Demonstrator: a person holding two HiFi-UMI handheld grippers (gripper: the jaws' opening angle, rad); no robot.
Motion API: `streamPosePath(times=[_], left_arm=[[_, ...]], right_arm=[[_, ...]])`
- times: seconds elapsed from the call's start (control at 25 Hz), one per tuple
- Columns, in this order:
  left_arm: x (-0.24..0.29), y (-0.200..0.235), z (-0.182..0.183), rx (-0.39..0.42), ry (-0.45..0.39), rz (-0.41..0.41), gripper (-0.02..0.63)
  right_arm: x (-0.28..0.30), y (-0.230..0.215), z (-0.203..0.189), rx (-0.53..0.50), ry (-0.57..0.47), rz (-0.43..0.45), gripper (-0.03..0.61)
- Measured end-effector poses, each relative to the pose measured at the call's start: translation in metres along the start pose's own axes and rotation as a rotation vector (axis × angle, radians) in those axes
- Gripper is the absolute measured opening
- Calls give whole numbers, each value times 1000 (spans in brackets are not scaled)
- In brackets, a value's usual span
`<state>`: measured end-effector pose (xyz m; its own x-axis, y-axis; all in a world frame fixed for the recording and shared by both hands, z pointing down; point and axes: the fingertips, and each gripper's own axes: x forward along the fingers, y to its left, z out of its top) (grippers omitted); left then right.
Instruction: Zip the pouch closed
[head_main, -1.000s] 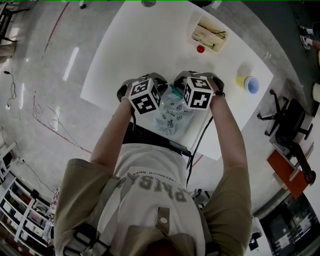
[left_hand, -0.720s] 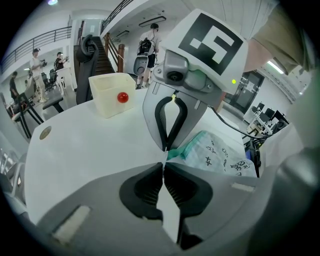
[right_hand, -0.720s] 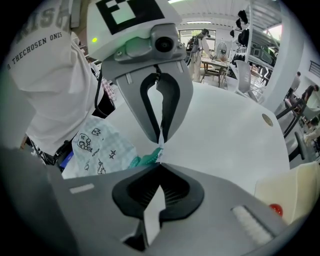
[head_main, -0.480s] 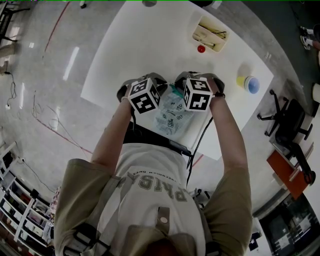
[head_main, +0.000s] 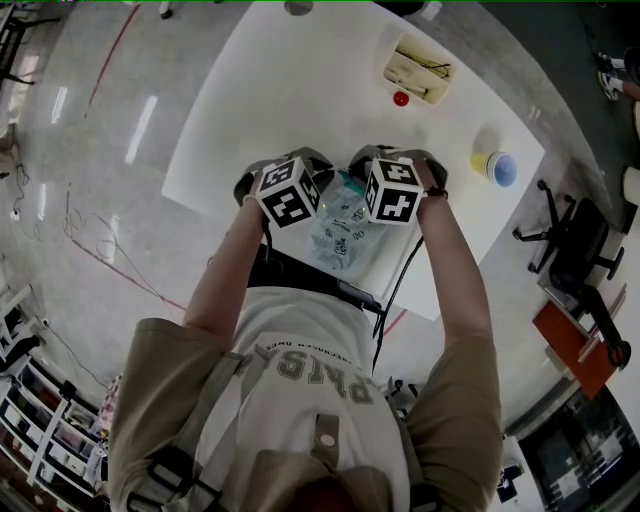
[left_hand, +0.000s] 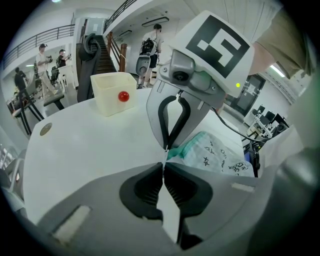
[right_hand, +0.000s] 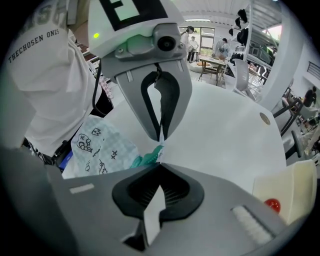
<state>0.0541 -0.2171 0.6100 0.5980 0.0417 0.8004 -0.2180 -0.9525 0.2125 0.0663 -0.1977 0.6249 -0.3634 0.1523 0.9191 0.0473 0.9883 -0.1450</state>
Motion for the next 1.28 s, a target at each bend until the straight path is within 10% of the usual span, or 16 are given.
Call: streamPosePath(times=[1.28], left_arm=[[1, 1, -14, -21, 28, 19, 21]], right_arm=[[-3, 19, -40, 62, 50, -25, -2]])
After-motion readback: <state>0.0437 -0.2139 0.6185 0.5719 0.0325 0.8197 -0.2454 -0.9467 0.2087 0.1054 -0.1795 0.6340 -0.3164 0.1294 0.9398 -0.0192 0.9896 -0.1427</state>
